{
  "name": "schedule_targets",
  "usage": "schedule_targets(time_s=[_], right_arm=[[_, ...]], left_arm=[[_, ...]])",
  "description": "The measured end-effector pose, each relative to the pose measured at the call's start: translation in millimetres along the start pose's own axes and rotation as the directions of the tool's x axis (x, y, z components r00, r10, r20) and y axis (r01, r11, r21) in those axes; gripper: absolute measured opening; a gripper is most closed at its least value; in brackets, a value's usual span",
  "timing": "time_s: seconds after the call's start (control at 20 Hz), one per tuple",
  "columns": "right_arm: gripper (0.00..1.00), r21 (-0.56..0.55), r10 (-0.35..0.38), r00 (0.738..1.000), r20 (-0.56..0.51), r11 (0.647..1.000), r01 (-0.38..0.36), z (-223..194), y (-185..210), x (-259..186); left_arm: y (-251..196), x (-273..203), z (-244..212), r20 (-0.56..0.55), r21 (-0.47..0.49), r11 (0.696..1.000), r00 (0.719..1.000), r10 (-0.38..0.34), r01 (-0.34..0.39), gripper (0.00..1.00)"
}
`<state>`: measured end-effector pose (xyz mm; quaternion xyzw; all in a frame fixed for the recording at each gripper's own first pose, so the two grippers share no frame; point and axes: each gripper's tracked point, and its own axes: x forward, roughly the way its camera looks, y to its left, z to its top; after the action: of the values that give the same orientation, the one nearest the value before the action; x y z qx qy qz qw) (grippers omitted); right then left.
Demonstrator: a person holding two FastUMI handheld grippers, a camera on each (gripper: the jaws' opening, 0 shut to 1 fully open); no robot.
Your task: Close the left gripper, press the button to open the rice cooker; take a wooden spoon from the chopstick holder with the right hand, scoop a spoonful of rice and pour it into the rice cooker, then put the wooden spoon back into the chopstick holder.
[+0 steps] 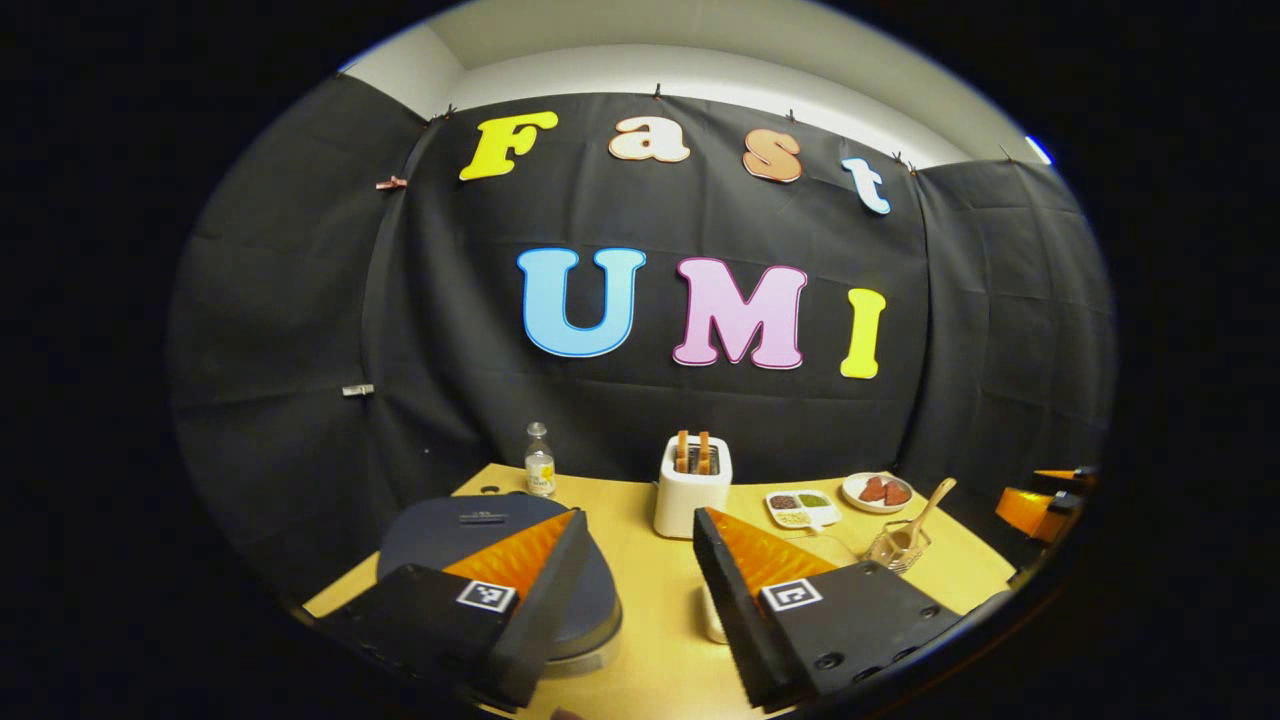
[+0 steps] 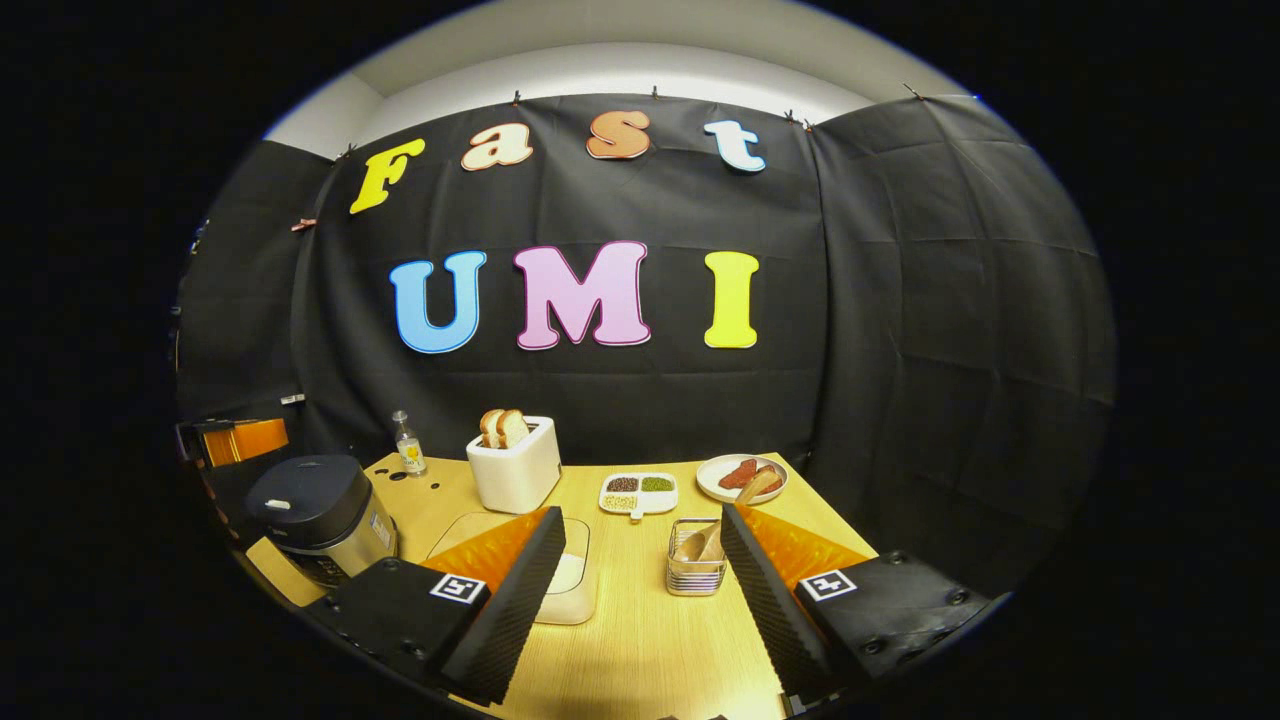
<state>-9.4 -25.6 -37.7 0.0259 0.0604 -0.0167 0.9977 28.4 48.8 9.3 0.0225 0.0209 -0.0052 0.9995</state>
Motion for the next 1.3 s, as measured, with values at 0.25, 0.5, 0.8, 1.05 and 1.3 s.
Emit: schedule_targets(time_s=[0.25, 0.5, 0.8, 1.05, 1.3], right_arm=[[0.98, 0.001, 0.015, 1.000, 0.001, 1.000, -0.015, 1, 9, -1], [0.98, -0.020, 0.027, 1.000, 0.001, 0.999, -0.027, 0, 13, -3], [0.98, -0.015, 0.016, 1.000, -0.011, 1.000, -0.016, -2, 11, -8], [0.98, -0.027, -0.004, 0.999, -0.034, 1.000, 0.003, -10, 7, -19], [0.98, -0.032, -0.046, 0.998, -0.043, 0.998, 0.045, -14, 2, -31]], left_arm=[[48, 4, -10, -0.069, 0.012, 0.997, 0.994, 0.081, -0.080, 0.35], [94, -2, -26, -0.131, -0.027, 0.986, 0.979, 0.159, -0.163, 0.07], [86, 0, -70, -0.256, -0.154, 0.985, 0.966, 0.040, -0.082, 0.05], [88, 11, -93, -0.303, -0.179, 0.982, 0.953, 0.005, -0.063, 0.05], [84, 10, -117, -0.344, -0.228, 0.973, 0.938, -0.045, -0.037, 0.05]])
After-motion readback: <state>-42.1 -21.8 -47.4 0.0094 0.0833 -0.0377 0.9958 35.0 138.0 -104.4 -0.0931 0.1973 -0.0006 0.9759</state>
